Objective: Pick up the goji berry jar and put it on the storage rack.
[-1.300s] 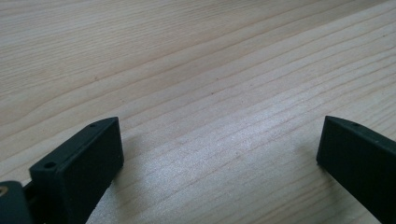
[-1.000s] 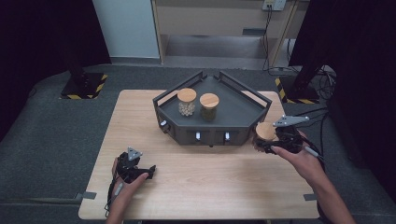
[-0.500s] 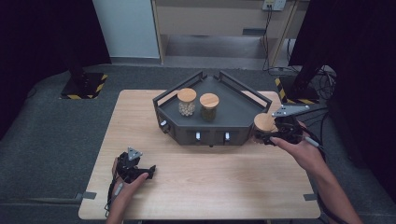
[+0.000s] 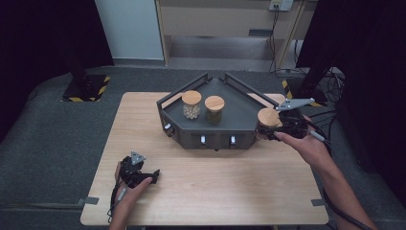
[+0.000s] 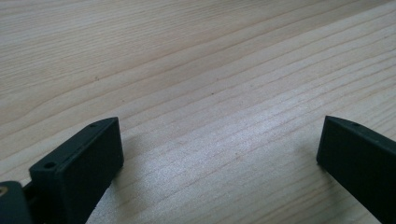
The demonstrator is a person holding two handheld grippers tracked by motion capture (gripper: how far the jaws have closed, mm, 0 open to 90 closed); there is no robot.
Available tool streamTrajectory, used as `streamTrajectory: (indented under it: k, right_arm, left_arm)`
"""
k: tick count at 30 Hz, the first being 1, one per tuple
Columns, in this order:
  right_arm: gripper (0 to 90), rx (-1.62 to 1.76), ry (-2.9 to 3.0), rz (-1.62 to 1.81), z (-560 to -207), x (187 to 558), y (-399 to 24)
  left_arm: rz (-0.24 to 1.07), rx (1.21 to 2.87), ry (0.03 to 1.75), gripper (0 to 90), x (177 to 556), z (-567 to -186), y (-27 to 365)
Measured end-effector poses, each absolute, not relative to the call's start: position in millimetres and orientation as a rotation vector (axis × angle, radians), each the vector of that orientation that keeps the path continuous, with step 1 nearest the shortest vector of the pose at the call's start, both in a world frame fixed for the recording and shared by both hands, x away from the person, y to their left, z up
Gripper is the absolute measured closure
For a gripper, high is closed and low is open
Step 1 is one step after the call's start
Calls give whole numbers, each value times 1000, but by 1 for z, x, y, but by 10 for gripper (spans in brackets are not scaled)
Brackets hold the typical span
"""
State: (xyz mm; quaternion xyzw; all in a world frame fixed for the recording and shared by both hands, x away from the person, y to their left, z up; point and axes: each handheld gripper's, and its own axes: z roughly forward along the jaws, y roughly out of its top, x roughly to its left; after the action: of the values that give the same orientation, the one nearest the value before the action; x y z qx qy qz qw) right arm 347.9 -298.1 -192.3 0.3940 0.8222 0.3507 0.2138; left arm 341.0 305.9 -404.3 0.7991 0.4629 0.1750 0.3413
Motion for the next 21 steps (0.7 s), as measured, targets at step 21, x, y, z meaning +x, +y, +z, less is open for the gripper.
streamTrajectory:
  k: [21]
  right_arm:
    - [261, 1087, 2248, 982, -180, 371, -288]
  left_arm:
    - [456, 2078, 1204, 0, 341, -404, 306]
